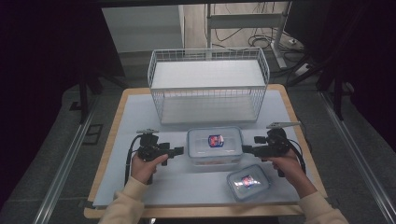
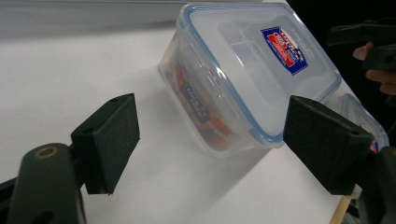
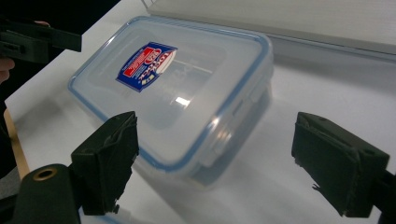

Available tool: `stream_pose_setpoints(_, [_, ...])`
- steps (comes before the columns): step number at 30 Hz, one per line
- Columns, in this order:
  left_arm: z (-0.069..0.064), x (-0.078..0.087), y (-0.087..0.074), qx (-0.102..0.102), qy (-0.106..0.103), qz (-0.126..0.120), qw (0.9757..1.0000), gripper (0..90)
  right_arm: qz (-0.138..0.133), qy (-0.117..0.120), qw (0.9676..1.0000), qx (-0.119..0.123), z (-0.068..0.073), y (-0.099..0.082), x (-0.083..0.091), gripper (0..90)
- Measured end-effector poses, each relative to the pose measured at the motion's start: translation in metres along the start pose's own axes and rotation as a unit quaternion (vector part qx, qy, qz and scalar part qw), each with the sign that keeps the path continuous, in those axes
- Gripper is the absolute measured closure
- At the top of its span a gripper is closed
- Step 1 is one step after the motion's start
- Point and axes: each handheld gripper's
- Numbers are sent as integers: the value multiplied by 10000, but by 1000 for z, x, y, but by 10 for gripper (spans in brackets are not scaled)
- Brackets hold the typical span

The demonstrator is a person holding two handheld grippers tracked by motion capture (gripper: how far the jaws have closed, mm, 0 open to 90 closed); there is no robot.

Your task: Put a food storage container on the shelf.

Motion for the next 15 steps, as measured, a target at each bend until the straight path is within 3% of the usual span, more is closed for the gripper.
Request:
stream_pose_setpoints(3, [2,-9,3,127,-126,33,9998,183,98,109,9999,-69,-1,6,-11,129])
stream_pose_setpoints(11, [2,-36,11,174,-341,218,9990,182,276,278,9987,-325,-10,15,-30,100])
stream_pose_setpoints(15, [6,-46,11,319,-570,328,9973,182,426,394,9973,-458,-14,15,-39,97])
Point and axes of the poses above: each handheld gripper's, and its own axes: x roughly backward along the jaws, y roughly out of its top, z roughly to its left, and after that the axes turned 3 degrees about -x, right-handed
